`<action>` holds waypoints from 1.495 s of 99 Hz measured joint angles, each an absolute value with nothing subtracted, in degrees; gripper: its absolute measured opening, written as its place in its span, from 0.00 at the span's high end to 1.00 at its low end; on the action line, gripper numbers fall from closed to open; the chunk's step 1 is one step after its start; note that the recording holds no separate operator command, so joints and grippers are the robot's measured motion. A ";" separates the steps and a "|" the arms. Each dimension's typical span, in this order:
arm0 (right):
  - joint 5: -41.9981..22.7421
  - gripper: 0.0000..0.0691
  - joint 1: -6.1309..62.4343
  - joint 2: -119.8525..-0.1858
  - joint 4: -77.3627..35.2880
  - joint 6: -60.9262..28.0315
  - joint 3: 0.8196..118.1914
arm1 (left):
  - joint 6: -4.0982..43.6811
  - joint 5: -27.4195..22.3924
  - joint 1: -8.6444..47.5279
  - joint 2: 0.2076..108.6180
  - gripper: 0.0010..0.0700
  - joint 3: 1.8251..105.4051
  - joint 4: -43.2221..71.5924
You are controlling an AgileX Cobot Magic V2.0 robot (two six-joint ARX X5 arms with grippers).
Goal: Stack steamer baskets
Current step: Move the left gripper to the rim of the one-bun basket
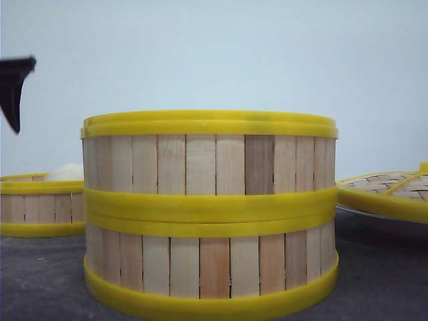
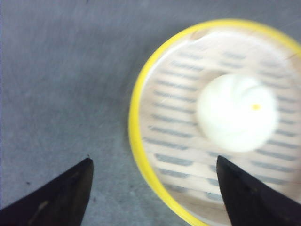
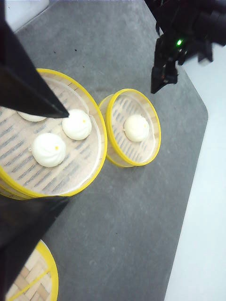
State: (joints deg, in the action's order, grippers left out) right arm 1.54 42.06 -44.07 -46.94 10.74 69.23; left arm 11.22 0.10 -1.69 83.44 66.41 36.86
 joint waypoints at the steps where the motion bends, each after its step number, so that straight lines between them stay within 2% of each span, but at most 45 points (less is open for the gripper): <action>1: 1.54 0.54 42.06 -44.07 -46.94 10.74 69.23 | 11.25 0.10 -1.74 83.72 0.28 66.41 36.86; 40: 1.50 0.54 42.06 -44.07 -46.98 10.74 69.23 | 11.42 0.10 -2.09 92.73 0.29 66.41 34.13; 79: 1.50 0.54 42.06 -44.12 -46.96 10.74 69.23 | 12.19 0.10 -2.09 95.64 0.71 66.41 32.40; 103: 1.50 0.54 42.06 -44.12 -46.72 10.74 69.23 | 12.95 0.03 -2.07 97.97 0.76 66.41 32.18; 116: 1.48 0.54 42.06 -44.12 -46.46 10.74 69.23 | 13.41 0.23 -1.98 97.97 0.91 66.41 31.70; 123: 1.48 0.54 42.06 -44.12 -46.46 10.74 69.23 | 13.54 0.19 -2.13 97.97 0.96 66.41 31.57; 148: 1.50 0.54 42.06 -44.42 -46.48 10.74 69.23 | 13.52 0.34 -2.13 97.95 0.98 66.41 31.33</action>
State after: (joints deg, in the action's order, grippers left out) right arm 1.50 42.06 -44.42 -46.48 10.74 69.23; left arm 13.52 0.34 -2.13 97.95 66.41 31.33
